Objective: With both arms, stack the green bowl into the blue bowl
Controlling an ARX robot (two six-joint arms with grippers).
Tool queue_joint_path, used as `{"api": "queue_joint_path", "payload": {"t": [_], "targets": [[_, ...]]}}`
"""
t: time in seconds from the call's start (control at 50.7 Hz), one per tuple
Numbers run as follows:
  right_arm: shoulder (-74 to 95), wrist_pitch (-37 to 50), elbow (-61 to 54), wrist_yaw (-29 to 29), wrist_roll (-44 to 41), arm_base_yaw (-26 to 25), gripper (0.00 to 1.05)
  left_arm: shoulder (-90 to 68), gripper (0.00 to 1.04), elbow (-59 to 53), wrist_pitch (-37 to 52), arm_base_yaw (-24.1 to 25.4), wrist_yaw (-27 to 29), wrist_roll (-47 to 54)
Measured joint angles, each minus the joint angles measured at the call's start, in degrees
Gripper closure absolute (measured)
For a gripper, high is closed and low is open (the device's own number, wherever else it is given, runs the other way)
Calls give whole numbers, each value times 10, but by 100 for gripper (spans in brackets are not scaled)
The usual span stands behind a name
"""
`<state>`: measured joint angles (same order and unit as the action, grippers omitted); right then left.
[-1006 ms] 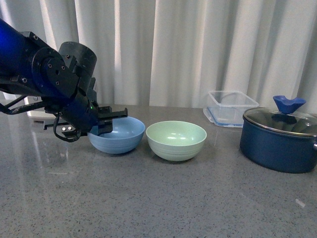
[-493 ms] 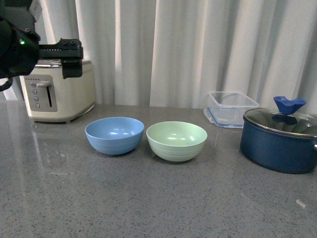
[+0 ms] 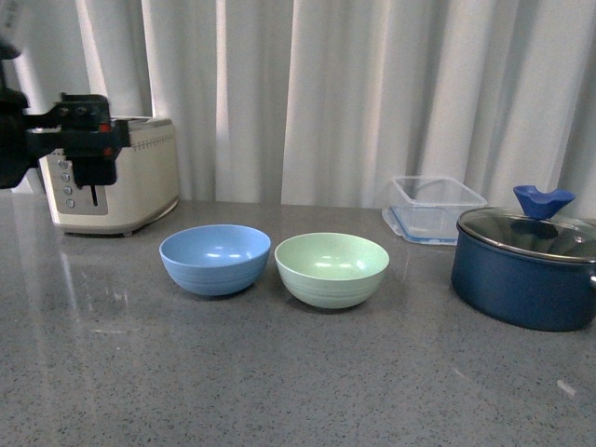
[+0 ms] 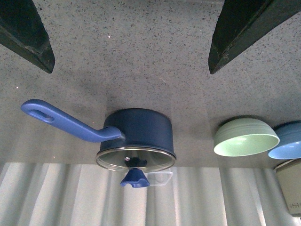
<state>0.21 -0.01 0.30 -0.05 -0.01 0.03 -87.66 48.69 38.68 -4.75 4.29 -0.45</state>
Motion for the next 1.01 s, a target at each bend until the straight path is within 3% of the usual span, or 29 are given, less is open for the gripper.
{"api": "queue_joint_path", "payload": {"t": [0.079, 0.296, 0.592, 1.006], "targets": [[0, 0, 0, 0, 0, 0, 10, 33, 52, -59, 37, 4, -3, 0], [0, 0, 0, 0, 0, 0, 10, 136, 102, -234, 95, 33, -40, -1], [0, 0, 0, 0, 0, 0, 10, 265, 101, -368, 102, 46, -41, 2], [0, 0, 0, 0, 0, 0, 10, 433, 101, -462, 34, 46, -42, 2]]}}
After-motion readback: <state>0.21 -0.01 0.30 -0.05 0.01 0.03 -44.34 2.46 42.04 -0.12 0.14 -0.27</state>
